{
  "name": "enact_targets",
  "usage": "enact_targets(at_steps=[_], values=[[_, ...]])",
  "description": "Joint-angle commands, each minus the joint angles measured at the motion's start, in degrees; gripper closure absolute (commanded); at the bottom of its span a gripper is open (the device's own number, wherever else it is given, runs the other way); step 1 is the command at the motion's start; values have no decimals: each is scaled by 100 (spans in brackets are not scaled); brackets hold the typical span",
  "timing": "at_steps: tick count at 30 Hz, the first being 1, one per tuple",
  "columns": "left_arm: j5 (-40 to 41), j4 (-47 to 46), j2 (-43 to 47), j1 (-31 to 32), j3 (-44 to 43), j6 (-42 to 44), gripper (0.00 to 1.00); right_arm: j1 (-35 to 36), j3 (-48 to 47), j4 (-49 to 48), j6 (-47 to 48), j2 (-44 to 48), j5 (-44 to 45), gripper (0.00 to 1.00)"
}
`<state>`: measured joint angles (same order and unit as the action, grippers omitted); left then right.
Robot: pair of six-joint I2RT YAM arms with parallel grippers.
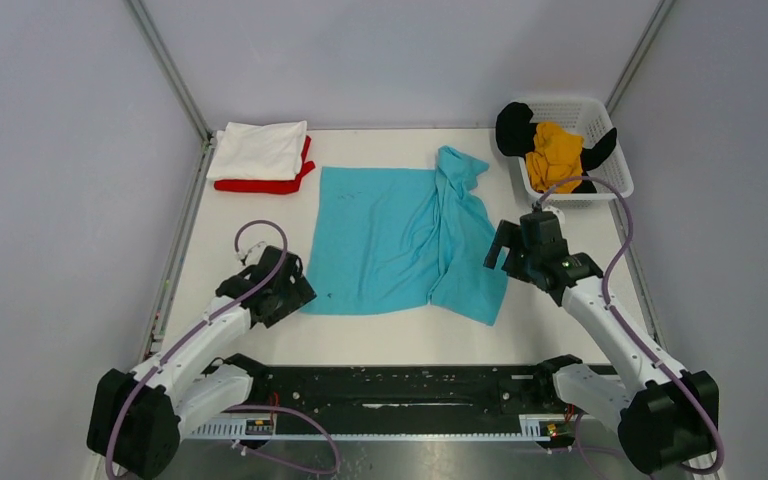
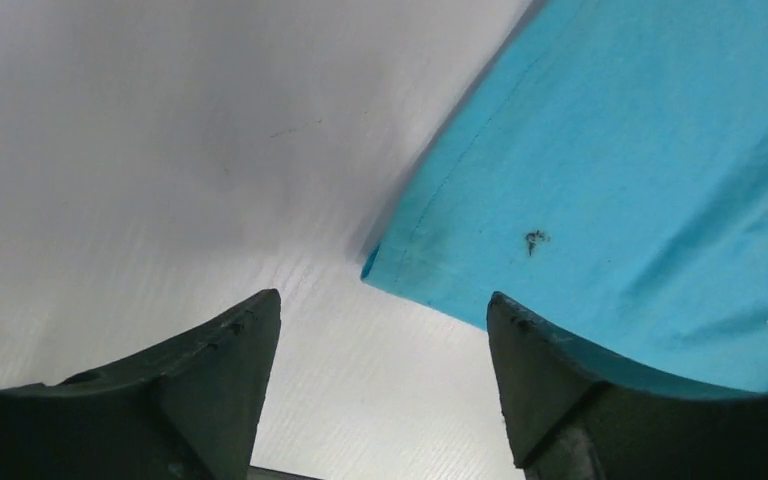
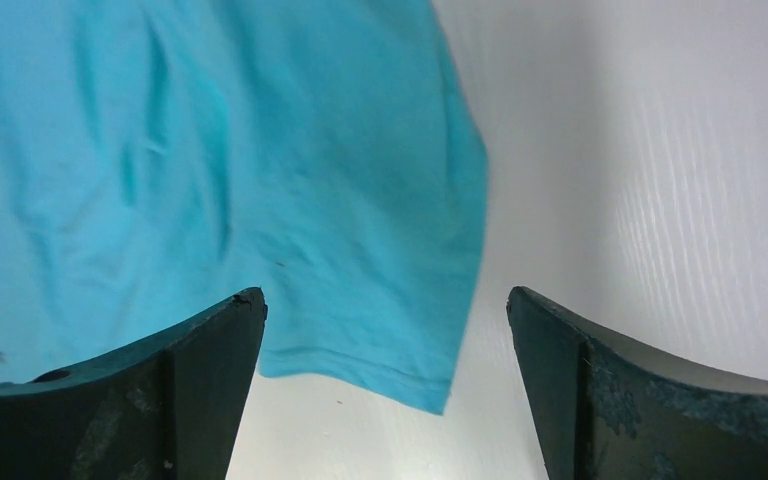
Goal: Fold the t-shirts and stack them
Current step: Flatten out the tshirt
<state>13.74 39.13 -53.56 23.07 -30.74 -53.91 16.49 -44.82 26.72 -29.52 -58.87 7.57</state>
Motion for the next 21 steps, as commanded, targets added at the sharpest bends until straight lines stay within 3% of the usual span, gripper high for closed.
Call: enact_targets(at_steps=[1, 5, 14, 21], values=[[-379, -208, -369, -48, 26, 64, 31, 23, 446, -285, -345, 278, 197, 1], [-502, -337, -737, -48, 156, 9, 45, 22, 486, -102, -313, 257, 295, 1], [-598, -742, -1325, -39, 165, 44, 51, 27, 500, 1, -235, -97, 306, 1], [-691, -793, -1836, 40, -2, 172, 63, 20, 509, 71, -181, -156, 420, 0]])
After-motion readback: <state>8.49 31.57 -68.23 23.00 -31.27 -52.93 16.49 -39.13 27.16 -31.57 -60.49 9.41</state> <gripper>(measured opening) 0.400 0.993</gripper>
